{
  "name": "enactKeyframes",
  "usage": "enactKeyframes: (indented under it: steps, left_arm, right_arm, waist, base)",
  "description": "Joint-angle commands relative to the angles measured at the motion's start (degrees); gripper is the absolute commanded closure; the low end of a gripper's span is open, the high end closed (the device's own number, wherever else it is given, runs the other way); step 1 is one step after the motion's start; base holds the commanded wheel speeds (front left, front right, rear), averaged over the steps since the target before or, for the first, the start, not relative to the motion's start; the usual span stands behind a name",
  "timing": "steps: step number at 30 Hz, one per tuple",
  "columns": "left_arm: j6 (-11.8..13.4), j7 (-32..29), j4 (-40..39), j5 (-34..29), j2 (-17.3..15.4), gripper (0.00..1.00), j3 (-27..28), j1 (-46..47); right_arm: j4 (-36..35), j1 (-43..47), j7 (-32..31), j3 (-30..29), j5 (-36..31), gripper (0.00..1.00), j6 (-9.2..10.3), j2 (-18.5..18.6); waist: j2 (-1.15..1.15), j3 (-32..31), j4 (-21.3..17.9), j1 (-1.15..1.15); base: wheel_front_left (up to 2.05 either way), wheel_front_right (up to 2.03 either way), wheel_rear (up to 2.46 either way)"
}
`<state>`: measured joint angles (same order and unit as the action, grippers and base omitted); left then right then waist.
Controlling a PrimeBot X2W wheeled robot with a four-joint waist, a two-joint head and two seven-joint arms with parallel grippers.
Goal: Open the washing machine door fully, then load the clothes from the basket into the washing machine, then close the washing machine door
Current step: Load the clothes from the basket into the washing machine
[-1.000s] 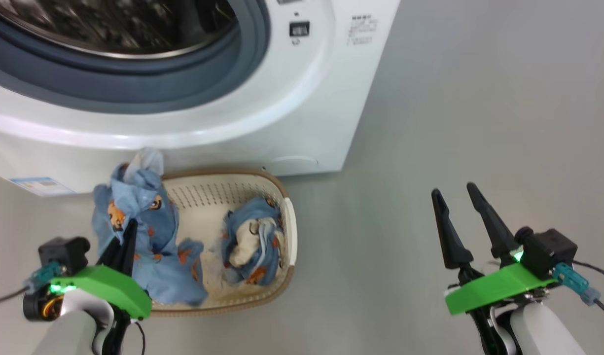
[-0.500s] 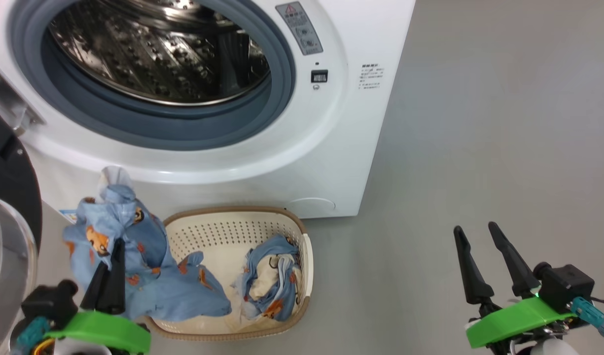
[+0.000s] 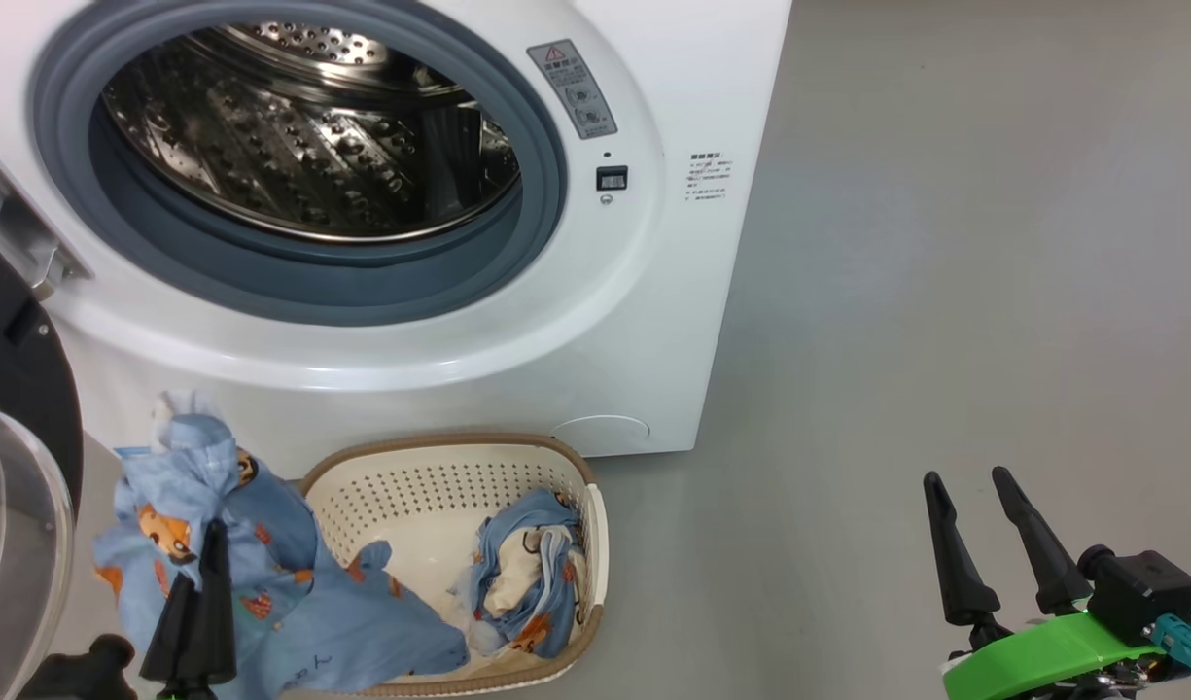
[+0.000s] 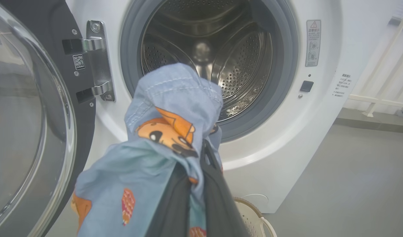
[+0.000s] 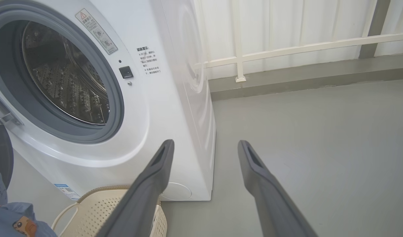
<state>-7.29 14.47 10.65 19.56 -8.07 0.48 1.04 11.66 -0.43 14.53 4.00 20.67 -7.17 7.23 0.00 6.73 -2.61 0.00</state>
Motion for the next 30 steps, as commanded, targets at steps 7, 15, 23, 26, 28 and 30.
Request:
enactKeyframes:
  steps: [7,15,23,26,28,30]
  left_arm:
    - [-0.17,0.52,-2.8,-1.1,-0.33,1.0,2.58,-0.5]
    - [-0.19,0.52,-2.23,-0.48,-1.65,1.0,1.04,3.34]
    - [-0.19,0.52,-0.46,-0.27,-5.24,1.0,-0.77,15.26]
    - [-0.19,0.19,1.39,0.01,-6.95,1.0,-1.41,21.27]
    - [-0.19,-0.11,2.92,0.4,-7.95,1.0,-2.0,25.34]
    - [-0.19,-0.65,5.02,0.48,-9.26,1.0,-2.59,29.34]
  right_arm:
    - [-1.55,0.43,0.47,0.98,0.26,0.0,-0.32,0.43]
    - [-2.11,-0.33,0.47,0.86,0.21,0.0,-0.32,-0.3]
    - [-2.67,-3.29,0.47,0.87,-0.2,0.0,-0.32,-1.86]
    - [-2.79,-4.81,0.47,1.16,-0.33,0.0,-0.32,-2.43]
    - [-2.8,-5.85,0.47,1.38,-0.37,0.0,-0.32,-2.79]
    - [-2.83,-6.96,0.47,1.66,-0.33,0.0,-0.32,-3.15]
  waist:
    - [0.0,-0.33,-0.77,0.0]
    - [0.0,2.19,-1.41,0.0]
    - [0.0,8.38,-2.27,0.0]
    - [0.0,10.78,-2.83,0.0]
    - [0.0,12.26,-3.32,0.0]
    - [0.0,13.78,-3.95,0.0]
  base:
    - [0.0,0.0,0.0]
    - [0.0,0.0,0.0]
    - [0.0,0.0,0.0]
    - [0.0,0.0,0.0]
    - [0.0,0.0,0.0]
    - [0.0,0.0,0.0]
